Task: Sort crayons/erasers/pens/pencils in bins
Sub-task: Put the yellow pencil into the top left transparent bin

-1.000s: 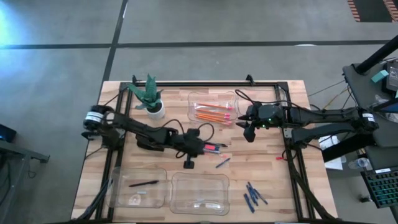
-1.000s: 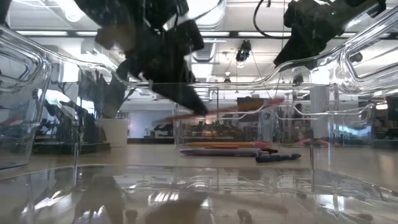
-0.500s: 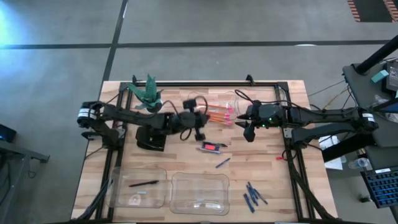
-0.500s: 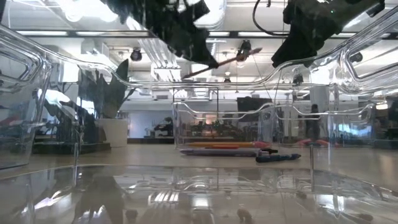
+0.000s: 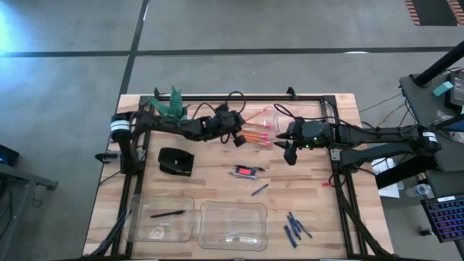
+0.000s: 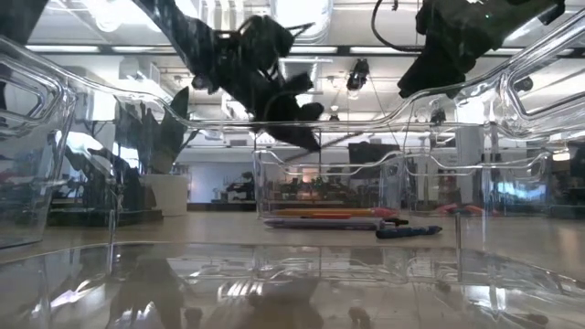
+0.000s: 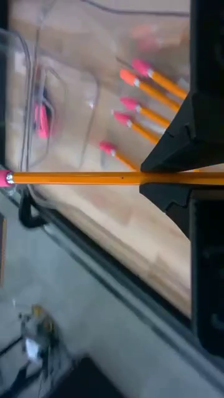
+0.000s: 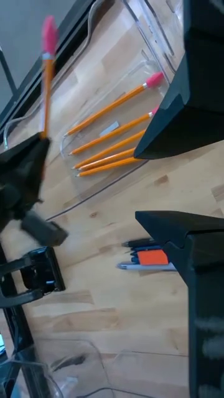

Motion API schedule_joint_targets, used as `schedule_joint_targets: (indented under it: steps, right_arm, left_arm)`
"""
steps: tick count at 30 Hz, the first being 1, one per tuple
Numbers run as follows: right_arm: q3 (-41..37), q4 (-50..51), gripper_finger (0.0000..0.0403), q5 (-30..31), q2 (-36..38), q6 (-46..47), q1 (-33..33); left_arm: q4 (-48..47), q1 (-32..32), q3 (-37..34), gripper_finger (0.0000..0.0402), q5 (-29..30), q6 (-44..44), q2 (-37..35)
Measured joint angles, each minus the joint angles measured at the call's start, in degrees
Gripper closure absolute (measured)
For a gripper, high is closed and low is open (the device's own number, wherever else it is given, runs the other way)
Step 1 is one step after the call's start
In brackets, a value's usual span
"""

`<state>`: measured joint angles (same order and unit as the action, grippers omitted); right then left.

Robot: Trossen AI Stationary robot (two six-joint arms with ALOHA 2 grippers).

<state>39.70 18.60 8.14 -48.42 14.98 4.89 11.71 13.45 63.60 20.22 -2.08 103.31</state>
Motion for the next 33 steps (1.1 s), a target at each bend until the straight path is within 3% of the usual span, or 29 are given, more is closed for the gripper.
schedule_joint_targets:
  steps: [13,33]
  right_arm:
    - [0.0,0.1,0.0268,0.0,0.0,0.0,0.0]
    - [0.0,0.1,0.0268,0.0,0.0,0.0,0.0]
  left_arm:
    - [-0.3,0.9,0.5,0.0392,-6.3,3.1,6.3]
    - [-2.2,4.5,0.5,0.0392,-14.0,14.0,6.9]
